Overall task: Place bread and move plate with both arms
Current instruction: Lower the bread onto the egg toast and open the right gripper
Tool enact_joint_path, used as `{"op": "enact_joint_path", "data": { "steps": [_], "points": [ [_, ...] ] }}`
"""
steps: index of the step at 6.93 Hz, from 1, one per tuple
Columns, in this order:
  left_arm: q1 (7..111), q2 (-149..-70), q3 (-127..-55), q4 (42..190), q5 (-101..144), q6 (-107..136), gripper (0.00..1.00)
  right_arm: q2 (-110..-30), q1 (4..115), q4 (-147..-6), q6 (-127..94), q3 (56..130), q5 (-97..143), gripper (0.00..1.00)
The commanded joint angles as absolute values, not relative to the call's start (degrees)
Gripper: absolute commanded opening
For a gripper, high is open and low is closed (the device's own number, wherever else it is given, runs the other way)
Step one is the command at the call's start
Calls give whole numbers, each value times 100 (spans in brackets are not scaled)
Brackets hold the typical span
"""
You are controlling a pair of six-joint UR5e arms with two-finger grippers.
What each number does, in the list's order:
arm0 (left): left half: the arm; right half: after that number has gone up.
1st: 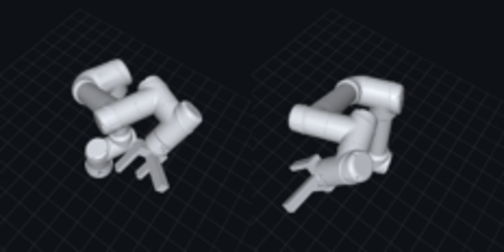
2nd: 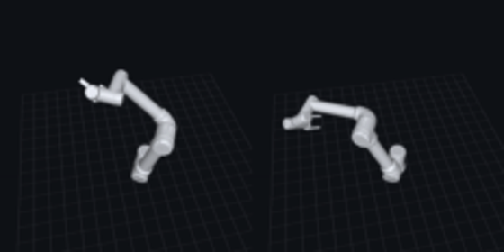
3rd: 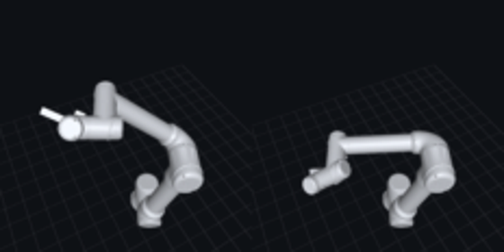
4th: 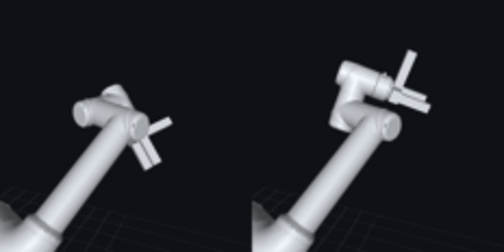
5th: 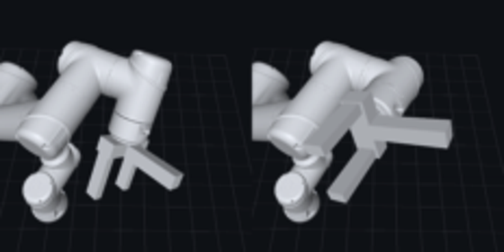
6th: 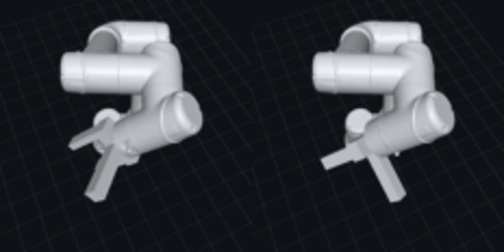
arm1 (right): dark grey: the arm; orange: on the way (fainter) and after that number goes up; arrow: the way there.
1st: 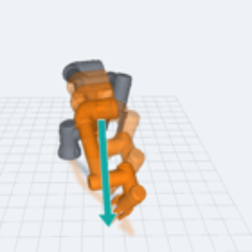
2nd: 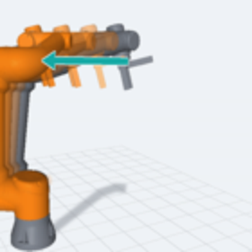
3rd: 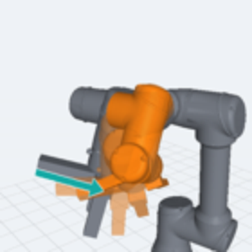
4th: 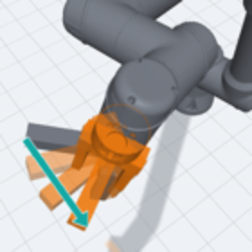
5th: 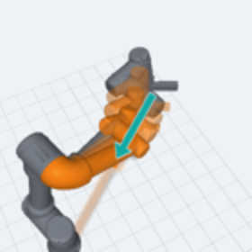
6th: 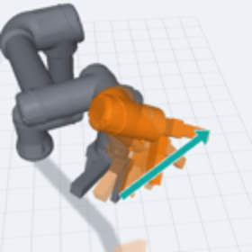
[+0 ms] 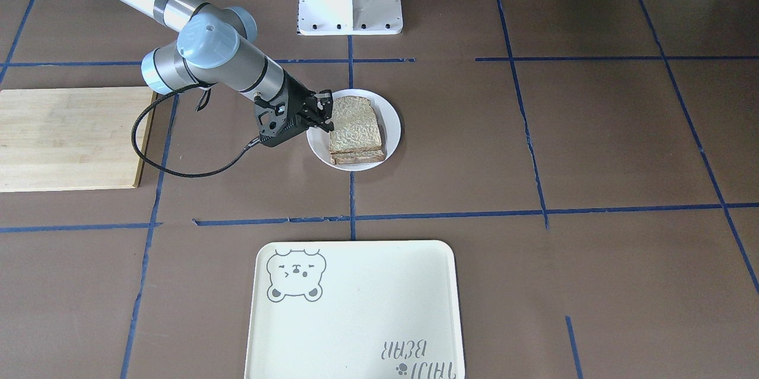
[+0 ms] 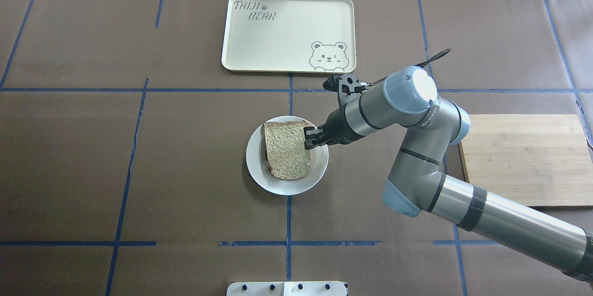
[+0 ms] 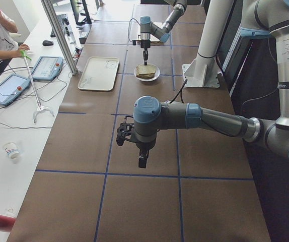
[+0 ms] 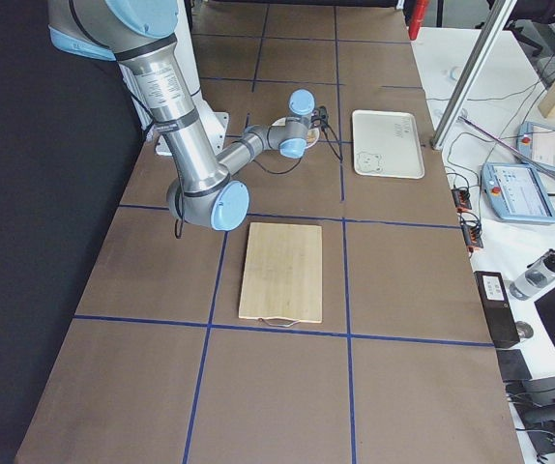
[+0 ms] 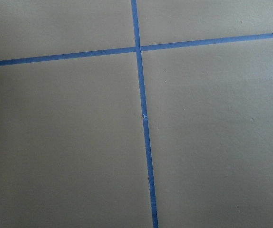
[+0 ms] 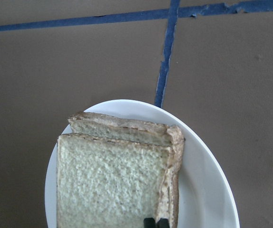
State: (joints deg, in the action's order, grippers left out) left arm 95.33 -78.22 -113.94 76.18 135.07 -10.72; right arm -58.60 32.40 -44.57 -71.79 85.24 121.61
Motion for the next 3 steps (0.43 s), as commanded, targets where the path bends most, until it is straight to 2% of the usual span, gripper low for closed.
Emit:
{"op": "enact_joint_path", "data": {
  "steps": [1,3],
  "points": [
    [9536,-7805,-11434,7611,13500,-1072,100,-5854,3243,-4465,-7172,8499,12112,2],
    [9536,-7787,-11470,7611,13500,-1072,100,-5845,3243,-4465,-7198,8499,12076,4]
  ]
}}
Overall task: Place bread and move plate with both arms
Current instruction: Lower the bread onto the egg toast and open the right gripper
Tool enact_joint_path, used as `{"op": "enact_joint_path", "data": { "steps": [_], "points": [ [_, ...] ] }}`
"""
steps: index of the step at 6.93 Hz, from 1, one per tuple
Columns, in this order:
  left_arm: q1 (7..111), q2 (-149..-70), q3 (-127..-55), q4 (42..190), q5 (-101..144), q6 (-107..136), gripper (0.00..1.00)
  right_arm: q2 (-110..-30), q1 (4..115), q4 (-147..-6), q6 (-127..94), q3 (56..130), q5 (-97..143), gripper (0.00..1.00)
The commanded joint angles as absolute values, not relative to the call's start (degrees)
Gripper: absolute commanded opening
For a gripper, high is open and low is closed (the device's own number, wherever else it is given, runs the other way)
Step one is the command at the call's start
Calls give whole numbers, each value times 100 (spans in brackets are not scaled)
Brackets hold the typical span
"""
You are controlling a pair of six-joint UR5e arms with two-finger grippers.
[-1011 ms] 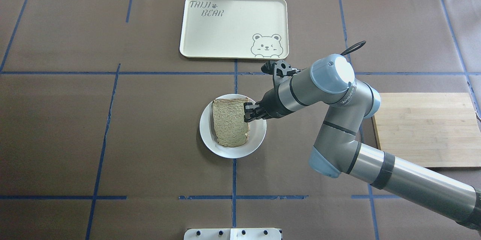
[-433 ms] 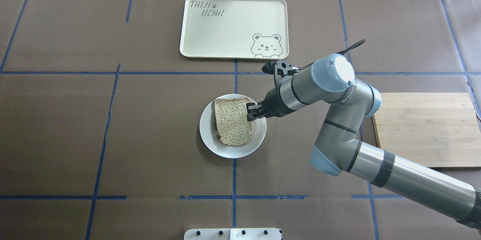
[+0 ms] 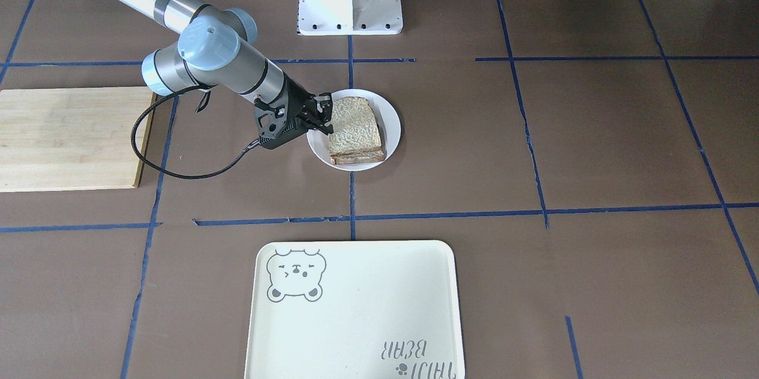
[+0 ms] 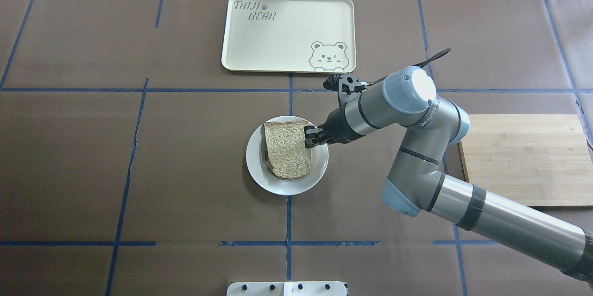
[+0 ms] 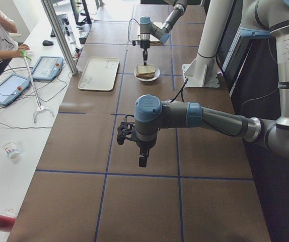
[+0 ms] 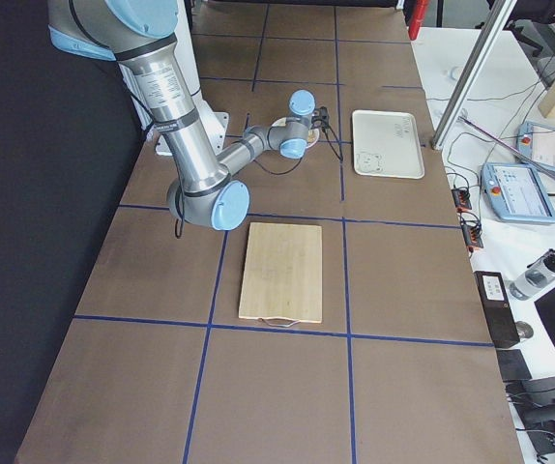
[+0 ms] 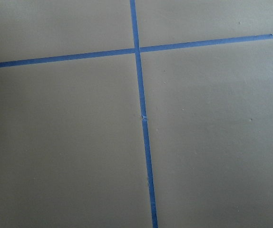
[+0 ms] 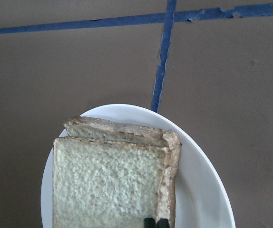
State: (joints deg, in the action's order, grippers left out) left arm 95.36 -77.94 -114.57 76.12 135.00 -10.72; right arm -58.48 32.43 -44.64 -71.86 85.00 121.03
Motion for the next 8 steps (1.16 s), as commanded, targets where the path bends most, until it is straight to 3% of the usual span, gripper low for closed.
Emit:
{"op": "enact_joint_path", "data": {
  "steps": [1,5,6,7,8],
  "points": [
    [9536,-7787,-11470,7611,13509,-1072,100,-5836,3243,-4465,-7224,8499,12076,5],
    [9536,-7778,-11479,7611,13500,-1072,100,-5836,3226,-4456,-7233,8508,11900,9],
    [9536,-7778,-11479,7611,13509,-1072,100,-5836,3226,-4482,-7225,8508,11857,27],
    [9536,-7778,-11479,7611,13509,-1072,100,-5827,3191,-4517,-7233,8508,11822,69],
    [9536,-7778,-11479,7611,13509,-1072,100,-5836,3156,-4509,-7260,8508,11699,99]
  ]
}}
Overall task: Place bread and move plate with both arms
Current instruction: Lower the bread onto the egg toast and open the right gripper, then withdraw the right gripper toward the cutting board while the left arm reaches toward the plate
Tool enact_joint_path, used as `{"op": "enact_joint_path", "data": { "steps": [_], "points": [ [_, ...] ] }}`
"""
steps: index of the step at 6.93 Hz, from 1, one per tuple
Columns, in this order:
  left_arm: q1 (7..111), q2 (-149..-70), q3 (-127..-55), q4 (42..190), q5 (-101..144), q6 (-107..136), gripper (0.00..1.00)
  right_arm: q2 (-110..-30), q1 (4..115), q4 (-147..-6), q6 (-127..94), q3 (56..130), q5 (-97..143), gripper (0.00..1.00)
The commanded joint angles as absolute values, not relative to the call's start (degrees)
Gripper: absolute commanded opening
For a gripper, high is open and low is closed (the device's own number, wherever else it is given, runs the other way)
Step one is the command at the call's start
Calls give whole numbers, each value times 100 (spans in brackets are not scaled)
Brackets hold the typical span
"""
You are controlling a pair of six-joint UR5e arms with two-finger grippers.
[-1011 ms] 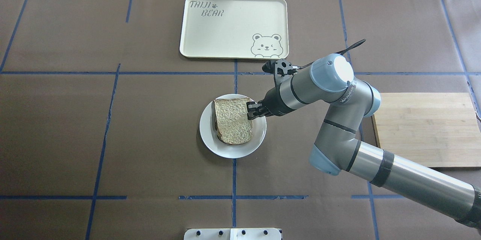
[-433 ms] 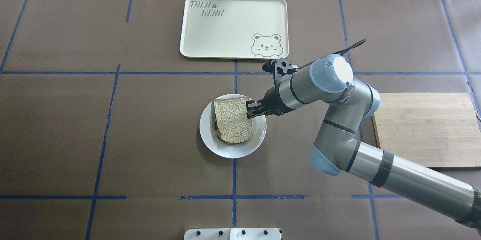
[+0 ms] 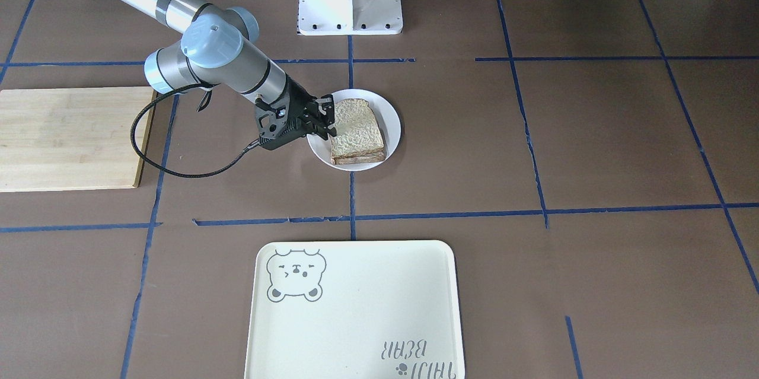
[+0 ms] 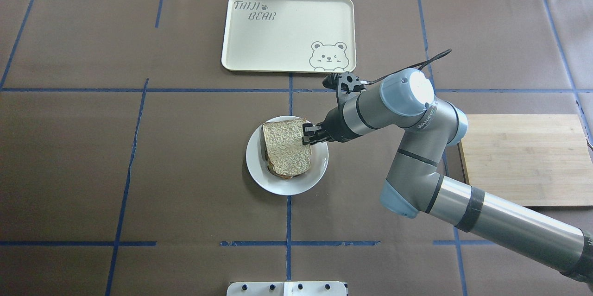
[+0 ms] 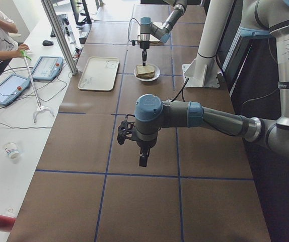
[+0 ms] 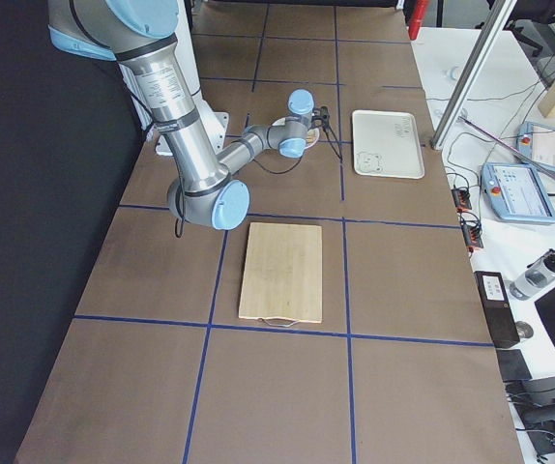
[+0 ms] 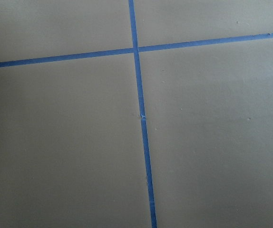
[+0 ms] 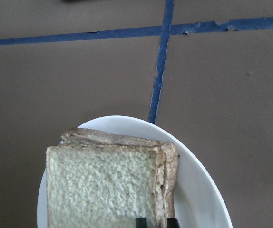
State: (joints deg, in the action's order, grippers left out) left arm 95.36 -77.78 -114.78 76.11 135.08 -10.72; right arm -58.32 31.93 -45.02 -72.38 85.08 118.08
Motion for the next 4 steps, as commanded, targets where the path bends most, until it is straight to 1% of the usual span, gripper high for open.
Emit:
{"op": "enact_joint_path", "data": {
  "steps": [1,3,4],
  "points": [
    [9536,-7778,-11470,7611,13500,-1072,100,-5836,3147,-4474,-7268,8525,11672,99],
    [9501,-7813,-11470,7664,13561,-985,100,-5914,3321,-4508,-7269,8787,11724,99],
    [9301,-7840,-11522,7708,13814,-480,100,-6176,3531,-4526,-7286,9085,11925,99]
  ]
}}
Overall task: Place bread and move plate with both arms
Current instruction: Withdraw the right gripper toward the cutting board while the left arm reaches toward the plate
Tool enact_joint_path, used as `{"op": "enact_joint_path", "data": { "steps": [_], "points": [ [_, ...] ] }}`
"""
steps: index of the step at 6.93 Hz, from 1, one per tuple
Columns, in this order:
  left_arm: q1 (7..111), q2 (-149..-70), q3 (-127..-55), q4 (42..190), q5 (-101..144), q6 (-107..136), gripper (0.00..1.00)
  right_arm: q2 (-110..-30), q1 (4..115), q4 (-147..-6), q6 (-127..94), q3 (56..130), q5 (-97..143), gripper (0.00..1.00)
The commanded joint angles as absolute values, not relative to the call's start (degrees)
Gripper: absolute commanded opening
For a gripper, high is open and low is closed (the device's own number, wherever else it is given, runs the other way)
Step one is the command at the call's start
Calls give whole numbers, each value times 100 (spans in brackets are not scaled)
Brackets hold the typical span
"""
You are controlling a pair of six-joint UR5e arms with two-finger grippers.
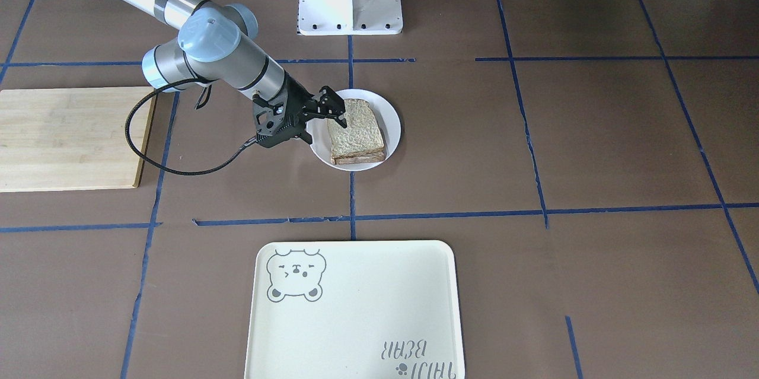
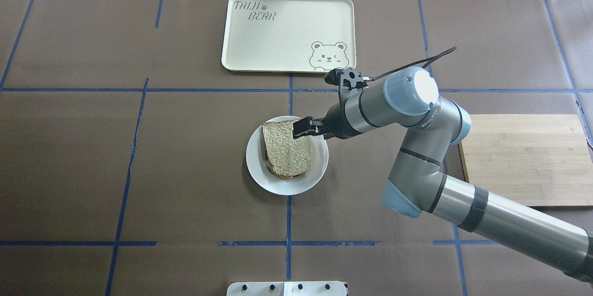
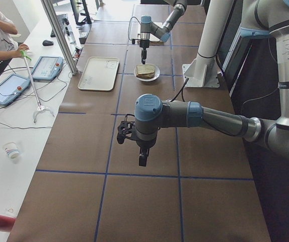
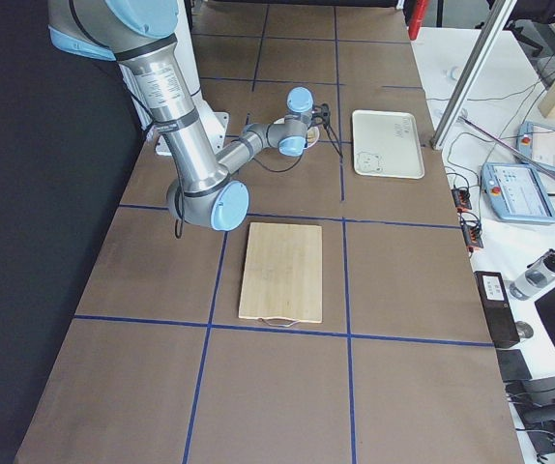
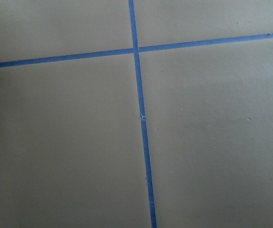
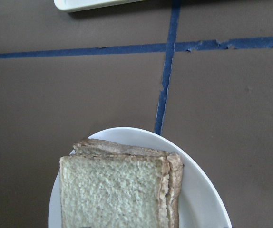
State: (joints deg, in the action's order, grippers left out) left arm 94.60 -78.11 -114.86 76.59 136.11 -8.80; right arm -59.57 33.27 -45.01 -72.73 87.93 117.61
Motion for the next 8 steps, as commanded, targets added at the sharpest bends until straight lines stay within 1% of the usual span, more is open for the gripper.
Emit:
{"op": "enact_joint_path", "data": {
  "steps": [1,2,3,4,5,6,7,8],
  "points": [
    [8977,-7849,-11549,8169,14069,-231,100,-6814,3716,-4526,-7295,9584,12031,99],
    [8704,-7849,-11549,8574,14472,511,100,-7325,4031,-4700,-7295,9893,12337,99],
    [8092,-8075,-11549,9239,14771,1728,100,-7826,4313,-5068,-7295,10401,12409,99],
    [7529,-8286,-11558,10020,14800,2950,100,-8162,4620,-5611,-7295,10867,12419,99],
    [6653,-8523,-11514,10855,14749,4397,100,-8504,4841,-5947,-7286,11159,12402,99],
    [5957,-8926,-11409,11464,14591,5326,100,-8751,5025,-5950,-7260,11206,12401,99],
    [5158,-9678,-11043,11722,14033,5987,100,-8884,5149,-5950,-7190,11206,12401,99],
    [4472,-10251,-10752,12134,13253,7125,100,-8955,5203,-5950,-7181,11215,12410,99]
  ]
}}
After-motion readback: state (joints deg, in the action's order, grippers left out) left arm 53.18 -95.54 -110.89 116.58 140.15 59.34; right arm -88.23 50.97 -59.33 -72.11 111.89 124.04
